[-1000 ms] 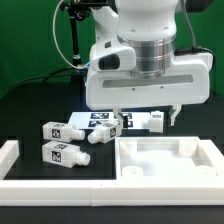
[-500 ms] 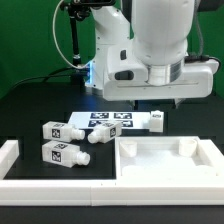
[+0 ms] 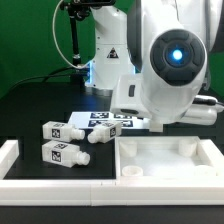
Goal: Assemble one leg
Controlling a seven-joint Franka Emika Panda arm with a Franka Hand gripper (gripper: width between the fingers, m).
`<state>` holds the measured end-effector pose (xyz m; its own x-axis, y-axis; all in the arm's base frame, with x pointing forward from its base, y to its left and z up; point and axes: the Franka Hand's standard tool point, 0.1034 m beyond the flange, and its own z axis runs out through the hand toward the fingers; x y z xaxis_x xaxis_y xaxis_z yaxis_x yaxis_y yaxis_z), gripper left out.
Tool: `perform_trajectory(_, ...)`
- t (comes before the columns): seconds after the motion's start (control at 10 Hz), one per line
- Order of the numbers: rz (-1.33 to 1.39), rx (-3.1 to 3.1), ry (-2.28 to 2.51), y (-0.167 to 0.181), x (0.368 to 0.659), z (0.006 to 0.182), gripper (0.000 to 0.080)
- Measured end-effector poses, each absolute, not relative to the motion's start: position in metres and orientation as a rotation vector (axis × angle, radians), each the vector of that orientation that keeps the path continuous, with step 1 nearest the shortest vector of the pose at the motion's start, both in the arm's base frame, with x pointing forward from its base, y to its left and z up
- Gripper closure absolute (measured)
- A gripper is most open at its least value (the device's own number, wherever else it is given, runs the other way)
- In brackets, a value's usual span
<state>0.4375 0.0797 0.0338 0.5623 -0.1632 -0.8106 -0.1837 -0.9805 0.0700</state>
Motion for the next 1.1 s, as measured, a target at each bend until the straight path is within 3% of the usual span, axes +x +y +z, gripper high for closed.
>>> perform_trajectory(0.4,1.411,-2.748,0.329,0.081,0.437,0.034,0.0151)
perform_trajectory(0.7,1.462,-2.731,0.330,0.086,0.387,0.013,0.0151)
perform_trajectory(1.1,1.476,-2.723,0.346,0.081,0.385,0.008,0.0151)
